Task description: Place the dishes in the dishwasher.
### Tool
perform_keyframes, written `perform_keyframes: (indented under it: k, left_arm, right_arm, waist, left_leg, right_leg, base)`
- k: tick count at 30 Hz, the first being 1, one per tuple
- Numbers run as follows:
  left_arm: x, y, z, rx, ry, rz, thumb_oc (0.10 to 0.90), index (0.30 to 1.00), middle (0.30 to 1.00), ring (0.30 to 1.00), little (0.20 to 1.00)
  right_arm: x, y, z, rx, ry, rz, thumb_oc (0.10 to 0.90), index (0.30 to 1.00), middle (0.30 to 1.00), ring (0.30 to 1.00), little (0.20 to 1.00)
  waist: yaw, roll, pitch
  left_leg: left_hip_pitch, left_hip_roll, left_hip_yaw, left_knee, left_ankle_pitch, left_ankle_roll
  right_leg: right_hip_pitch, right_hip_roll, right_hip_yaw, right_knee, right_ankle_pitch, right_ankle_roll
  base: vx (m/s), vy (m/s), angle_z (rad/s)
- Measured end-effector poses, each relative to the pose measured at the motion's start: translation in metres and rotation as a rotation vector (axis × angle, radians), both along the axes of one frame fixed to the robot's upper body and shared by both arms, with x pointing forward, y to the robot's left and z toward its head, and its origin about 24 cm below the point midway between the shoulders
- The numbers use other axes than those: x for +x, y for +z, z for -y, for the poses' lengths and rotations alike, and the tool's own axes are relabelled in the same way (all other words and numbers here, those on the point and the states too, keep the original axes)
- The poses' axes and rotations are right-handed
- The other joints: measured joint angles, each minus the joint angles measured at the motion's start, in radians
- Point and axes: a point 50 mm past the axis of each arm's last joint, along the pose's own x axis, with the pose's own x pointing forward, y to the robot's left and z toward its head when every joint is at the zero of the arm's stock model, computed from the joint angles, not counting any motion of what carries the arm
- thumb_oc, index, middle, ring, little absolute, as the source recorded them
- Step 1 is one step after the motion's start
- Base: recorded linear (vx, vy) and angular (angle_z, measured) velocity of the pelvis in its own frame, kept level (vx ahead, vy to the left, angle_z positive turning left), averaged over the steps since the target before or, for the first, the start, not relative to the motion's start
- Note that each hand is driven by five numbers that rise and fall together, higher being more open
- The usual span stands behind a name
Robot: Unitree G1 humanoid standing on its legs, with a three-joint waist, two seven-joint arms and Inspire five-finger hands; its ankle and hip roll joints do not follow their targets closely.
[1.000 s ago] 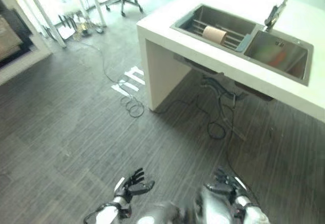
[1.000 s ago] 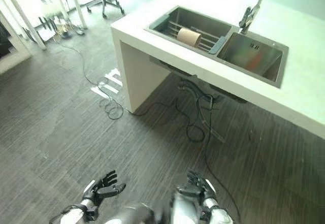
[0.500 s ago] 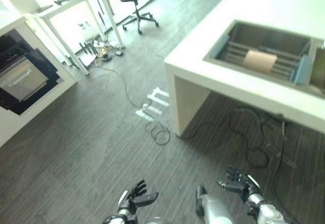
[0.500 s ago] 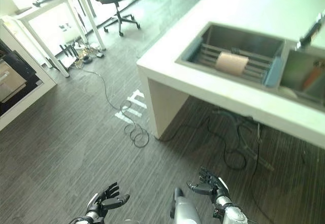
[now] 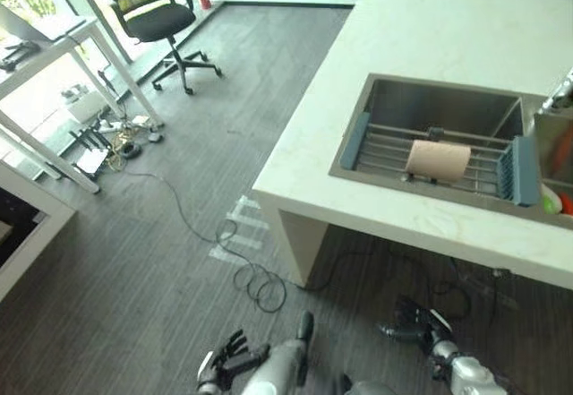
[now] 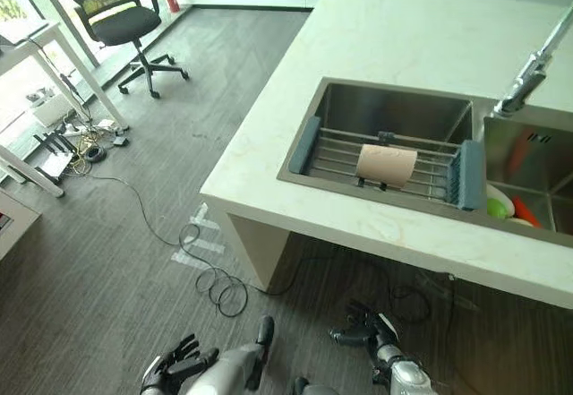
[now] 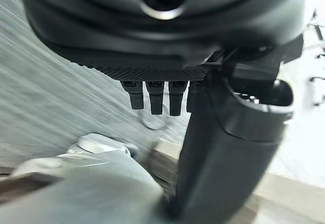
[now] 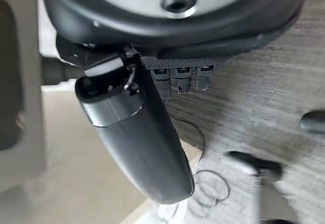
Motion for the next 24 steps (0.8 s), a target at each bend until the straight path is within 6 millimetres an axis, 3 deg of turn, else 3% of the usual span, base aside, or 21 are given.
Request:
perform_keyframes:
  k: [1, 2, 3, 5, 7, 8, 9, 10, 11, 15, 19, 21, 22, 23, 24]
  left_arm:
    - [-0.004, -0.004, 0.003, -0.004, -0.010, -0.029, 0.800, 0.900, 0.900, 0.900, 0.900]
    - [0.001, -0.004, 0.001, 0.006, -0.003, -0.031, 0.800, 0.900, 0.900, 0.900, 0.900]
    - [-0.004, -0.006, -0.002, 0.015, 0.008, -0.054, 0.800, 0.900, 0.900, 0.900, 0.900]
    - [-0.008, -0.007, -0.005, 0.028, 0.017, -0.072, 0.800, 0.900, 0.900, 0.900, 0.900]
    - [-0.013, -0.008, -0.007, 0.034, 0.020, -0.093, 0.800, 0.900, 0.900, 0.900, 0.900]
    - [-0.014, -0.008, -0.010, 0.041, 0.021, -0.097, 0.800, 0.900, 0.900, 0.900, 0.900]
    - [-0.015, -0.009, -0.011, 0.042, 0.021, -0.104, 0.800, 0.900, 0.900, 0.900, 0.900]
    - [-0.020, -0.010, -0.011, 0.039, 0.029, -0.118, 0.800, 0.900, 0.900, 0.900, 0.900]
    - [-0.021, -0.011, -0.011, 0.041, 0.029, -0.132, 0.800, 0.900, 0.900, 0.900, 0.900]
    - [-0.017, -0.010, -0.015, 0.059, 0.001, -0.134, 0.800, 0.900, 0.900, 0.900, 0.900]
    - [-0.016, -0.011, -0.015, 0.065, -0.006, -0.144, 0.800, 0.900, 0.900, 0.900, 0.900]
    - [-0.017, -0.011, -0.017, 0.069, -0.003, -0.149, 0.800, 0.900, 0.900, 0.900, 0.900]
    - [-0.014, -0.011, -0.017, 0.070, -0.005, -0.146, 0.800, 0.900, 0.900, 0.900, 0.900]
    - [-0.012, -0.011, -0.019, 0.076, -0.006, -0.148, 0.800, 0.900, 0.900, 0.900, 0.900]
    - [-0.011, -0.010, -0.022, 0.082, 0.003, -0.158, 0.800, 0.900, 0.900, 0.900, 0.900]
  right_arm:
    - [-0.006, -0.003, 0.010, -0.020, -0.048, -0.024, 0.800, 0.900, 0.900, 0.900, 0.900]
    - [-0.021, -0.013, 0.012, -0.023, -0.089, -0.090, 0.800, 0.900, 0.900, 0.900, 0.900]
    - [-0.026, -0.016, 0.012, -0.032, -0.078, -0.113, 0.800, 0.900, 0.900, 0.900, 0.900]
    - [-0.030, -0.018, 0.013, -0.028, -0.089, -0.108, 0.800, 0.900, 0.900, 0.900, 0.900]
    - [-0.035, -0.021, 0.012, -0.021, -0.109, -0.123, 0.800, 0.900, 0.900, 0.900, 0.900]
    - [-0.038, -0.024, 0.008, -0.007, -0.122, -0.135, 0.800, 0.900, 0.900, 0.900, 0.900]
    - [-0.041, -0.027, 0.005, 0.001, -0.131, -0.149, 0.800, 0.900, 0.900, 0.900, 0.900]
    - [-0.043, -0.027, 0.006, -0.001, -0.130, -0.149, 0.800, 0.900, 0.900, 0.900, 0.900]
    - [-0.044, -0.027, 0.008, -0.004, -0.132, -0.146, 0.800, 0.900, 0.900, 0.900, 0.900]
    - [-0.049, -0.028, 0.013, 0.006, -0.190, -0.152, 0.800, 0.900, 0.900, 0.900, 0.900]
    - [-0.049, -0.028, 0.011, 0.052, -0.264, -0.130, 0.800, 0.900, 0.900, 0.900, 0.900]
    - [-0.048, -0.029, 0.005, 0.081, -0.268, -0.124, 0.800, 0.900, 0.900, 0.900, 0.900]
    - [-0.046, -0.029, 0.004, 0.085, -0.264, -0.122, 0.800, 0.900, 0.900, 0.900, 0.900]
    - [-0.034, -0.026, 0.002, 0.093, -0.248, -0.094, 0.800, 0.900, 0.900, 0.900, 0.900]
    - [-0.031, -0.026, -0.001, 0.099, -0.231, -0.083, 0.800, 0.900, 0.900, 0.900, 0.900]
  waist:
    - [-0.027, 0.043, -0.023]
    - [-0.026, 0.009, -0.017]
    - [-0.024, 0.006, -0.016]
    - [-0.024, 0.003, -0.016]
    - [-0.020, 0.003, -0.015]
    - [-0.025, -0.032, -0.009]
    - [-0.020, -0.050, -0.004]
    - [-0.012, -0.036, -0.012]
    - [-0.008, -0.021, -0.017]
    - [-0.015, -0.036, -0.019]
    - [-0.027, -0.042, -0.019]
    - [-0.028, -0.043, -0.018]
    - [-0.029, -0.034, -0.013]
    - [-0.028, -0.021, 0.014]
    - [-0.035, -0.027, 0.020]
  left_leg:
    - [0.063, 0.006, -0.017, -0.050, 0.042, 0.078]
    - [0.105, -0.033, -0.011, -0.120, 0.074, 0.109]
    - [0.126, -0.045, -0.003, -0.163, 0.080, 0.106]
    - [0.140, -0.067, 0.000, -0.196, 0.083, 0.105]
    - [0.148, -0.075, 0.008, -0.209, 0.071, 0.104]
    - [0.146, -0.089, 0.032, -0.192, 0.025, 0.057]
    - [0.105, -0.087, 0.048, -0.030, -0.028, 0.092]
    - [0.117, -0.045, 0.043, 0.042, -0.090, 0.072]
    - [0.137, -0.040, 0.034, 0.010, -0.115, 0.096]
    - [0.156, -0.050, 0.049, -0.032, -0.084, 0.120]
    - [0.188, -0.045, 0.059, -0.049, -0.084, 0.122]
    - [0.188, -0.030, 0.072, -0.029, -0.091, 0.135]
    - [0.184, -0.021, 0.076, -0.009, -0.104, 0.140]
    - [0.188, 0.019, 0.086, 0.016, -0.119, 0.142]
    - [0.190, 0.017, 0.086, 0.021, -0.132, 0.139]
  right_leg:
    - [-0.012, 0.012, 0.002, 0.047, -0.050, 0.050]
    - [-0.086, -0.051, -0.006, 0.173, -0.118, 0.088]
    - [-0.147, -0.068, -0.028, 0.227, -0.157, 0.090]
    - [-0.206, -0.081, -0.033, 0.254, -0.157, 0.087]
    - [-0.216, -0.070, -0.032, 0.243, -0.134, 0.065]
    - [-0.210, -0.106, -0.023, 0.199, -0.064, 0.056]
    - [-0.211, -0.129, -0.032, 0.198, -0.044, 0.061]
    - [-0.213, -0.120, -0.034, 0.202, -0.044, 0.067]
    - [-0.214, -0.112, -0.033, 0.224, -0.050, 0.084]
    - [-0.206, -0.129, -0.021, 0.177, -0.015, 0.115]
    - [-0.167, -0.126, -0.021, 0.136, 0.001, 0.111]
    - [-0.148, -0.108, -0.026, 0.098, 0.047, 0.122]
    - [-0.150, -0.093, -0.050, 0.126, 0.071, 0.141]
    - [-0.249, -0.101, -0.077, 0.314, 0.096, 0.184]
    - [-0.299, -0.129, -0.101, 0.421, 0.090, 0.200]
  base:
    - [-0.07, 0.161, -0.49]
    - [-0.10, 0.136, -0.23]
    - [-0.08, 0.085, 0.01]
    - [-0.05, 0.047, 0.03]
    - [-0.02, 0.036, 0.18]
    - [-0.03, 0.043, 0.24]
    - [-0.02, 0.041, 0.02]
    - [-0.03, 0.046, -0.08]
    - [-0.03, 0.042, -0.13]
    - [-0.02, 0.053, -0.08]
    - [0.03, 0.055, -0.08]
    - [0.01, -0.035, -0.23]
    - [0.00, -0.127, -0.48]
    - [0.08, -0.235, -0.38]
    - [0.12, -0.305, -0.27]
